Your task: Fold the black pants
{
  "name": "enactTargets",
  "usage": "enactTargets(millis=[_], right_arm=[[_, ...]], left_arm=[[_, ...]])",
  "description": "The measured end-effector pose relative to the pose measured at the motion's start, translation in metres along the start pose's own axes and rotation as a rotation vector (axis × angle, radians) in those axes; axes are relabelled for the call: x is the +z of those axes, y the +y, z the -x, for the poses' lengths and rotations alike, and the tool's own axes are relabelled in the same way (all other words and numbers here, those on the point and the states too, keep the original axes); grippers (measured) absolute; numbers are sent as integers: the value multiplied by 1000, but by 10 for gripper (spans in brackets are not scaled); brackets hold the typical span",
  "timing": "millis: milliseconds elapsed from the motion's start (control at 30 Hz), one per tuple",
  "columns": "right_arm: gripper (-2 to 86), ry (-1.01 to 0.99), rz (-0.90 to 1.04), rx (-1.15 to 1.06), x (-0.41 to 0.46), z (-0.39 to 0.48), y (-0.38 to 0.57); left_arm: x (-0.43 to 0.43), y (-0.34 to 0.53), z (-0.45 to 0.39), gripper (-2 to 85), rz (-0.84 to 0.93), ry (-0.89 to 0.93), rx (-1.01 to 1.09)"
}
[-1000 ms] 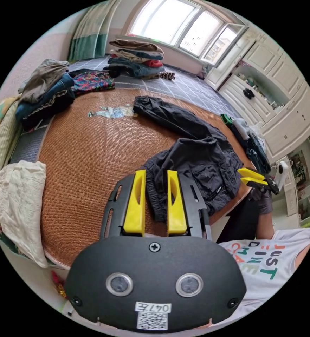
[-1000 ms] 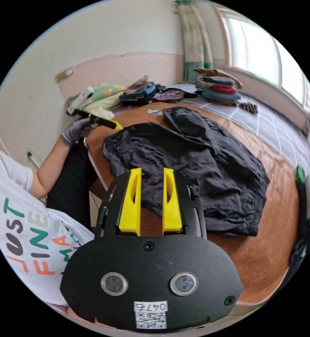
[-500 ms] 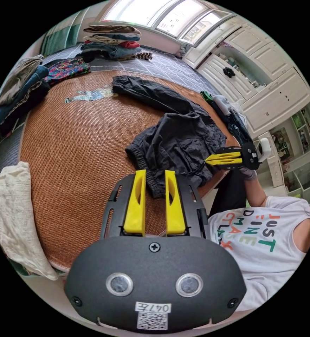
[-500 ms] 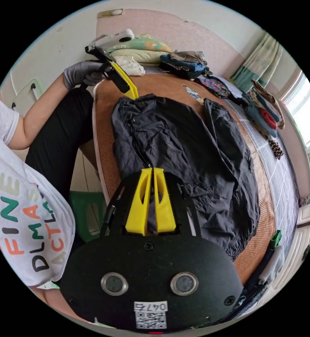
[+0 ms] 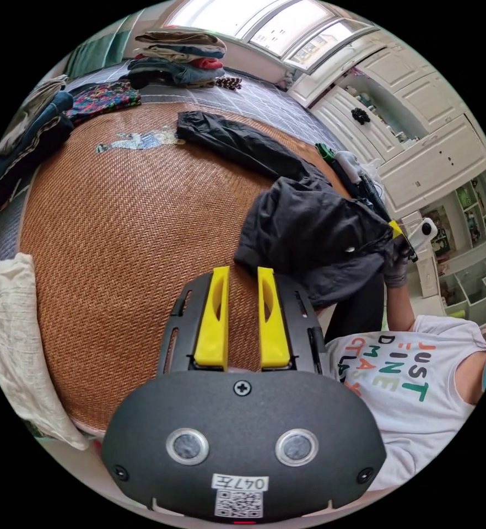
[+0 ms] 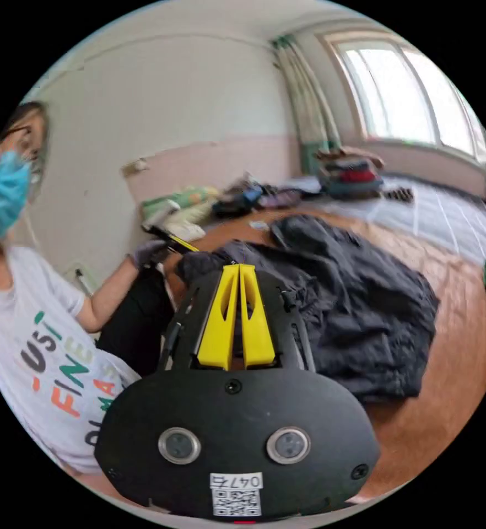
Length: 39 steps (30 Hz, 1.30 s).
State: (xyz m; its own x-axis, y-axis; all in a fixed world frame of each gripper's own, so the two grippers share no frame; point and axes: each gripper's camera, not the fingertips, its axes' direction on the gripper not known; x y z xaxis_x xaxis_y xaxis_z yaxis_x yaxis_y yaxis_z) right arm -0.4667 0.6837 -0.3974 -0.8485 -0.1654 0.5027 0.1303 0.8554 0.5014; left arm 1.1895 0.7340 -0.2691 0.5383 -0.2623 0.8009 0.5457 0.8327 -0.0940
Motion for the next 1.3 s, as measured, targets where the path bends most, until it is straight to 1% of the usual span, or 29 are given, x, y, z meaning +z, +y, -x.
enactTargets(millis=[33, 67, 133, 200, 233, 267, 333, 400, 467, 500, 533, 600, 667, 733, 767, 800, 833, 900, 933, 967, 1000, 1067, 1100, 1133, 1167, 1200, 1233, 1267, 1300], right_arm=[[-13, 62, 89, 15, 7, -3, 0], [-12, -5, 36, -68, -1, 8, 0], [-12, -126, -34, -97, -10, 14, -3], [-10, 77, 181, -97, 16, 18, -12], [-8, 154, 373, -173, 42, 25, -15], [-3, 117, 469, -238, 57, 34, -18], [9, 148, 456, -185, 61, 36, -30], [20, 204, 350, -208, 50, 51, -46], [27, 169, 184, -323, 47, 86, -68], [29, 144, 176, -363, 55, 95, -74], [34, 111, 224, -439, 80, 111, -83], [52, 126, 385, -541, 135, 127, -88], [79, 200, 560, -614, 201, 130, -80], [75, 238, 628, -604, 229, 122, -75], [53, 228, 647, -584, 238, 115, -73], [39, 209, 652, -572, 241, 111, -72], [13, 145, 662, -558, 243, 105, -71], [0, 92, 650, -542, 236, 100, -71], [-3, 81, 583, -524, 217, 97, -77], [-6, 50, 468, -474, 188, 89, -86], [-7, 23, 401, -437, 171, 82, -89], [-10, -94, 142, -230, 120, 35, -86], [-10, -73, 148, -185, 120, 24, -82], [-10, 44, 275, -169, 132, 17, -75], [-10, 71, 310, -240, 131, 26, -68], [-10, -11, 246, -284, 119, 32, -65], [-10, -208, 95, -287, 96, 32, -60], [-10, -171, 96, -229, 97, 28, -58], [-10, -83, 165, -248, 105, 31, -56]], left_arm=[[1, -1, 0, 86, -6, 9, 2], [3, -2, 0, 88, -17, 26, 7], [8, -3, 1, 90, -19, 46, 15], [17, -5, 3, 94, 1, 53, 21], [20, -6, 4, 95, 10, 50, 21], [25, -7, 5, 94, 20, 45, 20], [30, -8, 7, 90, 20, 43, 19], [35, -8, 9, 82, 12, 38, 28], [38, -7, 12, 78, 5, 35, 29], [39, -6, 14, 77, 0, 37, 29], [40, -6, 16, 77, -3, 40, 28], [42, -2, 24, 75, -26, 58, 15], [42, 2, 29, 75, -45, 78, 11], [42, 8, 34, 73, -65, 93, 11], [42, 12, 36, 72, -75, 98, 12], [42, 16, 40, 71, -83, 103, 12], [42, 18, 41, 71, -85, 107, 13], [42, 24, 48, 69, -100, 122, 15], [42, 25, 50, 69, -107, 126, 15], [40, 28, 53, 68, -125, 136, 14], [37, 31, 57, 67, -150, 151, 12], [34, 35, 64, 65, -195, 194, 9], [32, 37, 69, 64, -225, 236, 10], [31, 39, 71, 63, -239, 259, 11], [29, 41, 76, 61, -267, 304, 14], [28, 45, 81, 58, -289, 335, 9], [28, 46, 83, 57, -298, 342, 5], [28, 50, 87, 56, -305, 343, -5], [28, 52, 88, 56, -300, 330, -10]])
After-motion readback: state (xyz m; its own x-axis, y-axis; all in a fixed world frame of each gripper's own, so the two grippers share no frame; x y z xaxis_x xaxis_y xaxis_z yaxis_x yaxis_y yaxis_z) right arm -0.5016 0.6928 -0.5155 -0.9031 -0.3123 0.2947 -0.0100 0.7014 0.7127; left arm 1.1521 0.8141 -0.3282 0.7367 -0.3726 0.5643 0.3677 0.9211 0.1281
